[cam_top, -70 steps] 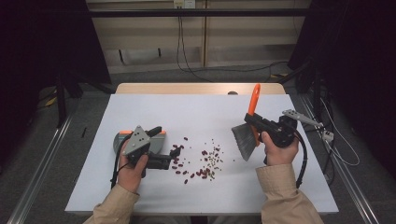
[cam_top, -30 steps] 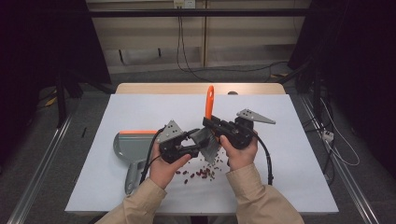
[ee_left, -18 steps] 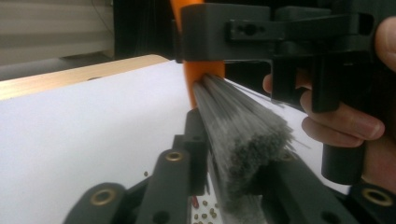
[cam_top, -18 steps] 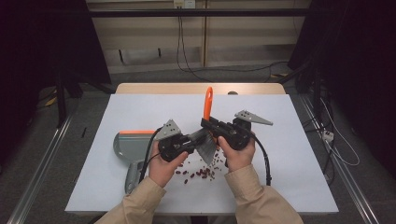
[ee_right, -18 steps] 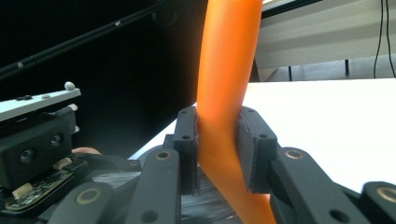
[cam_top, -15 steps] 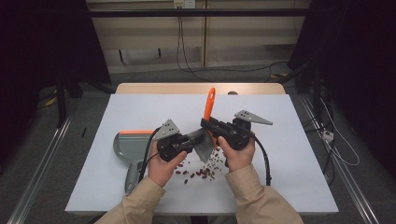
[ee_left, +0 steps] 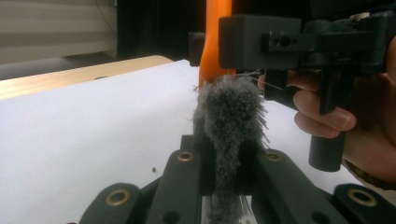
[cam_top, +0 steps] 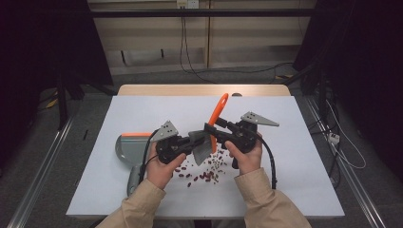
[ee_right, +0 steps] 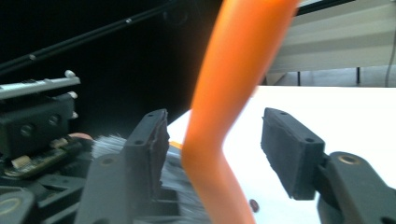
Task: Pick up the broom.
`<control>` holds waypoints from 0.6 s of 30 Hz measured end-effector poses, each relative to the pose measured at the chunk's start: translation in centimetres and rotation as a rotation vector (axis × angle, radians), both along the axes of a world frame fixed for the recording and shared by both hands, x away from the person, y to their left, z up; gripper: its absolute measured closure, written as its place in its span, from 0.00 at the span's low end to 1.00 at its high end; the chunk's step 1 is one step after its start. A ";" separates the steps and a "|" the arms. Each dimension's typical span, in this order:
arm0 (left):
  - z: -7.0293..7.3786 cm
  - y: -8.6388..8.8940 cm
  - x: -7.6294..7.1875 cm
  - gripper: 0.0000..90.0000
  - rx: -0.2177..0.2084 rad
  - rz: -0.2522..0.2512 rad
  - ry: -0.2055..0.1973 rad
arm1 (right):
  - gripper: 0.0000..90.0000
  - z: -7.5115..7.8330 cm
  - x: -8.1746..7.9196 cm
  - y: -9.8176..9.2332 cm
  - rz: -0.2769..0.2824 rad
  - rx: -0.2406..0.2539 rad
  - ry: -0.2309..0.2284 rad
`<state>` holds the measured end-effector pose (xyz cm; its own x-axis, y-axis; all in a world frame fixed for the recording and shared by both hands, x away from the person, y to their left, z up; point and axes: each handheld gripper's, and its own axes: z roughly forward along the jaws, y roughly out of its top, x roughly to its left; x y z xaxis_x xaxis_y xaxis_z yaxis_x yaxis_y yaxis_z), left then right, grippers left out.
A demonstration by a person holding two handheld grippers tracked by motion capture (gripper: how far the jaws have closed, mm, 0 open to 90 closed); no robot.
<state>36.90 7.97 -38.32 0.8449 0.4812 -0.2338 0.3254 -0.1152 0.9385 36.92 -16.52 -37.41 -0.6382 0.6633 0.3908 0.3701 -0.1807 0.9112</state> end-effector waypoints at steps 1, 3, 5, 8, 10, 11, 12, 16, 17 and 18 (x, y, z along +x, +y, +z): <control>0.0 0.0 0.0 0.94 -0.001 -0.001 -0.001 | 0.45 0.0 0.0 0.0 0.000 0.000 0.000; 0.1 0.1 0.0 0.94 -0.002 -0.002 -0.002 | 0.43 -0.3 0.1 -0.4 0.023 0.014 -0.016; 0.1 0.2 0.1 0.94 -0.003 0.000 -0.002 | 0.42 -0.4 0.1 -0.5 0.028 0.009 -0.021; 0.2 0.3 0.1 0.94 -0.008 0.001 -0.002 | 0.39 -0.8 0.2 -0.8 0.073 -0.005 -0.041; 0.2 0.4 0.1 0.94 -0.010 0.004 -0.002 | 0.38 -1.0 0.2 -0.9 0.079 -0.005 -0.048; 0.2 0.4 0.1 0.94 -0.008 0.002 -0.001 | 0.38 -1.0 0.2 -0.9 0.079 -0.005 -0.048; 0.2 0.4 0.1 0.94 -0.011 0.004 0.000 | 0.38 -1.0 0.1 -0.9 0.074 -0.002 -0.054; 0.3 0.4 0.1 0.94 -0.016 -0.007 -0.001 | 0.37 -1.3 0.3 -0.8 0.104 0.007 -0.054; 0.3 0.3 0.1 0.94 -0.017 -0.008 0.002 | 0.37 -1.3 0.3 -0.8 0.111 0.012 -0.047; 0.3 0.3 0.1 0.94 -0.018 -0.007 0.003 | 0.37 -1.3 0.3 -0.8 0.111 0.012 -0.047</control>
<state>36.96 8.28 -38.04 0.8478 0.4706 -0.2445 0.3270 -0.1008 0.9396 37.26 -17.28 -38.75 -0.7253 0.5831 0.3659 0.3452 -0.1518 0.9262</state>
